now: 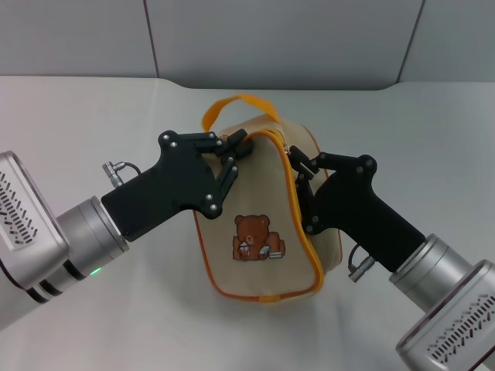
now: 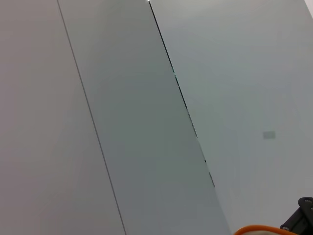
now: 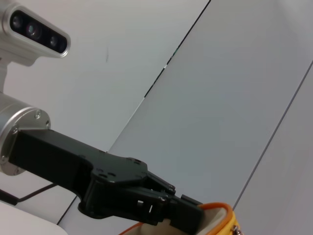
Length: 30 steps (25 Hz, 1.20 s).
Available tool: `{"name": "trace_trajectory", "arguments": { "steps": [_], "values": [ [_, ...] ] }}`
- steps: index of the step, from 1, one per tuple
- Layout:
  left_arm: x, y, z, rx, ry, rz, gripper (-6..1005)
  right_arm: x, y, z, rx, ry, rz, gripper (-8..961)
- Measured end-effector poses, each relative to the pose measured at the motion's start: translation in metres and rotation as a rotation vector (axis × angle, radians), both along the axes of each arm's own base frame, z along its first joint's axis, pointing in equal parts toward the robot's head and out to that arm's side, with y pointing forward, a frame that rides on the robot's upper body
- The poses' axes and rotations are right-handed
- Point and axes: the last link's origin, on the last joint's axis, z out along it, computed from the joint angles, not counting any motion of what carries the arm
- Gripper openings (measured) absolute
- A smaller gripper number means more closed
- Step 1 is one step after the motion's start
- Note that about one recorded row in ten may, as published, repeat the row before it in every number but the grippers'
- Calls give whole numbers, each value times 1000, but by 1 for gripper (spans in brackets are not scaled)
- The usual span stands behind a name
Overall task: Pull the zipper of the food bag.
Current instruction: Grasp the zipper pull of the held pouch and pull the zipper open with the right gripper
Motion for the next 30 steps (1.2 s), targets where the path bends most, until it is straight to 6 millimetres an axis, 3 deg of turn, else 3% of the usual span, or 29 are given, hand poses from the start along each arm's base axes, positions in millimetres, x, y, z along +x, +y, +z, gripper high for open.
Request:
{"name": "trace_trajectory", "arguments": {
  "steps": [1, 8, 17, 30],
  "values": [
    [0, 0, 0, 0, 0, 1, 53, 0, 0, 0, 0, 0, 0, 49],
    [0, 0, 0, 2, -2, 3, 54, 10, -9, 0, -2, -1, -34, 10],
    [-3, 0, 2, 11, -3, 14, 52, 62, -56, 2, -1, -21, -228, 44],
    [-4, 0, -2, 6, -3, 36, 76, 73, -79, 8, 23, 2, -254, 94]
  ]
}}
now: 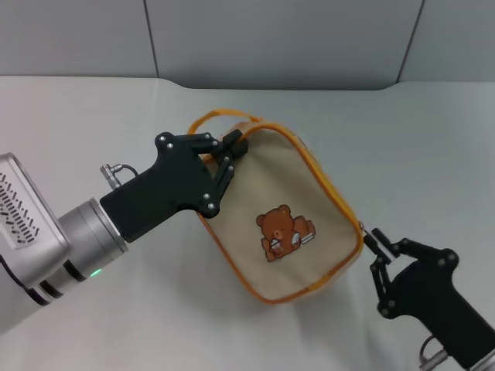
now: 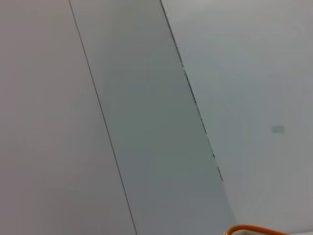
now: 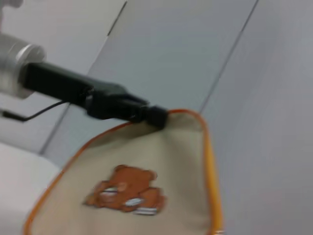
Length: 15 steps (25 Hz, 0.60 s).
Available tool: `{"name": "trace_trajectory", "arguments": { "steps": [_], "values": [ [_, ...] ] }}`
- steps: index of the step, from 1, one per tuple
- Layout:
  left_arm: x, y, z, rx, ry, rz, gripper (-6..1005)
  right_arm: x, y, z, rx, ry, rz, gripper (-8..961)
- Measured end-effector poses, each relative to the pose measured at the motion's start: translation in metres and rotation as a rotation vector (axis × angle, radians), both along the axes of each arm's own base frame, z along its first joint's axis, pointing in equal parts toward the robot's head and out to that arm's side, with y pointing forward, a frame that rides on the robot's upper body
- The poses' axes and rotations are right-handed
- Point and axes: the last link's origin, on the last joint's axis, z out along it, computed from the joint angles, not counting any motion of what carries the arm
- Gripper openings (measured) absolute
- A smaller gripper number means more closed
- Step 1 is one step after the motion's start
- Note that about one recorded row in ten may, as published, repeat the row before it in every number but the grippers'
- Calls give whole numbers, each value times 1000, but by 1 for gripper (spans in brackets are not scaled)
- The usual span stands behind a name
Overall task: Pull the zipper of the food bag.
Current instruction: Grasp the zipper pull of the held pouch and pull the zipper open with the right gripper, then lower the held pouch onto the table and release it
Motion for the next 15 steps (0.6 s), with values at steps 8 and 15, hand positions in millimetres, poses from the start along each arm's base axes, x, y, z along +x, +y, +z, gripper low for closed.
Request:
{"name": "trace_trajectory", "arguments": {
  "steps": [8, 15],
  "values": [
    [4, -8, -20, -6, -91, 136, 91, 7, 12, 26, 64, 187, -77, 203],
    [5, -22, -26, -8, -153, 183, 104, 14, 33, 56, -103, 411, -58, 521]
  ]
}}
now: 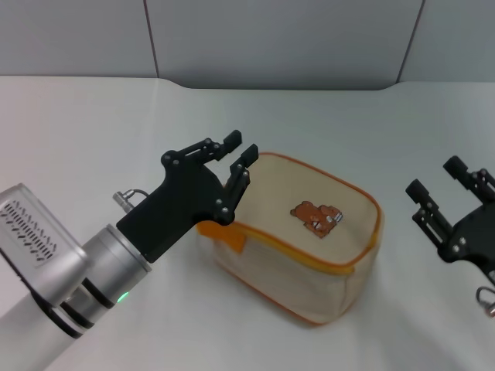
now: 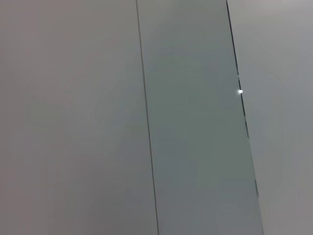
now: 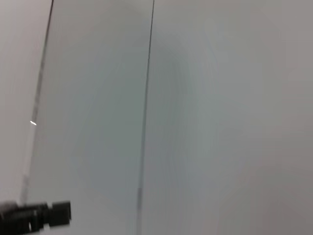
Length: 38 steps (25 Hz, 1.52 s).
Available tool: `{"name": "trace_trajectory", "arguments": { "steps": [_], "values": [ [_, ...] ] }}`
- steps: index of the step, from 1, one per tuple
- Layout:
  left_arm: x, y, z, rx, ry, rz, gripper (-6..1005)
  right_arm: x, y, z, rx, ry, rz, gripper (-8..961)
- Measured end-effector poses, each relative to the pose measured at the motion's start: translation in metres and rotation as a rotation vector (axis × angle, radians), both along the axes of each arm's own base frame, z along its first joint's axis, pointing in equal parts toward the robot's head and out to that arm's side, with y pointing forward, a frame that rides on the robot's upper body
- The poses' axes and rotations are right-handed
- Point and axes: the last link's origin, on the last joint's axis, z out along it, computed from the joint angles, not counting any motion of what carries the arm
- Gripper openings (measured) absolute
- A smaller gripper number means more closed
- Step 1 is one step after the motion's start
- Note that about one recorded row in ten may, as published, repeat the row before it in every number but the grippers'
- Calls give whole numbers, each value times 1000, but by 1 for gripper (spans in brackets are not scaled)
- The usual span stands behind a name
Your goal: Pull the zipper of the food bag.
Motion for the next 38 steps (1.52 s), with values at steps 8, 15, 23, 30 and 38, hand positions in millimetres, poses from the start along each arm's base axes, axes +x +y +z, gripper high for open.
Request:
{"name": "trace_trajectory", "arguments": {
  "steps": [8, 15, 23, 30, 38],
  "values": [
    [-14, -10, 17, -115, -44, -49, 325, 2, 21, 34, -346, 60, 89, 672],
    [-39, -31, 41, -453, 84, -183, 652, -9, 23, 43, -662, -62, 216, 773],
    [-48, -45, 47, -559, 153, -223, 835, -22, 27, 35, -808, -123, 281, 838],
    [-50, -50, 49, -563, 139, -226, 835, -23, 26, 33, -835, -124, 278, 838],
    [-51, -54, 50, -557, 135, -230, 835, -23, 28, 34, -834, -124, 277, 838]
  ]
}}
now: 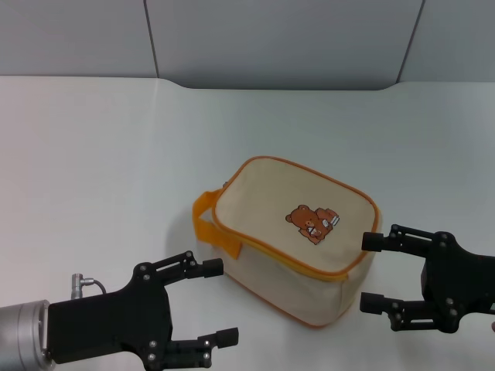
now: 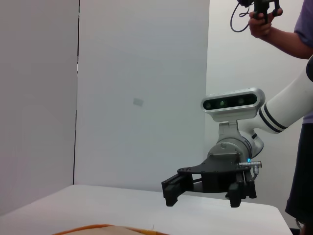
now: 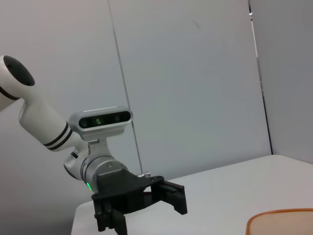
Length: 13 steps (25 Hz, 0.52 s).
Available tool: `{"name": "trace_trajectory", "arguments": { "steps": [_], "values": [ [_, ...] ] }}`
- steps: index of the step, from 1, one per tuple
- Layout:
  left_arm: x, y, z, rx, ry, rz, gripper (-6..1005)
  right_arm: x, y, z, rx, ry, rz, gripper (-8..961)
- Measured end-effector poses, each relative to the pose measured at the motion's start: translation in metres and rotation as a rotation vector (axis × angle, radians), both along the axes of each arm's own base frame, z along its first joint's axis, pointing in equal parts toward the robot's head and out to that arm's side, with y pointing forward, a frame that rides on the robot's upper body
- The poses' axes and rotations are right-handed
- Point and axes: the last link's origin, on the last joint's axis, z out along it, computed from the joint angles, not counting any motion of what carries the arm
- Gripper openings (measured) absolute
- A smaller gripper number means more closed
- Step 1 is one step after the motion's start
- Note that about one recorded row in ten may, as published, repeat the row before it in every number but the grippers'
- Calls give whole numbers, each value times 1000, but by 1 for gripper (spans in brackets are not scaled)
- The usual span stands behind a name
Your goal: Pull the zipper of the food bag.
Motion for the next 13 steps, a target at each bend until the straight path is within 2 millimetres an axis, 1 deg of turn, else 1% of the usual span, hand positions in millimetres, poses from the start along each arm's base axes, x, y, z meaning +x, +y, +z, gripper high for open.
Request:
{"name": "trace_trajectory", "arguments": {
  "steps": [13],
  "values": [
    [0, 0, -1, 6, -2, 6, 835, -1, 2, -1, 4, -2, -2, 838]
  ]
}}
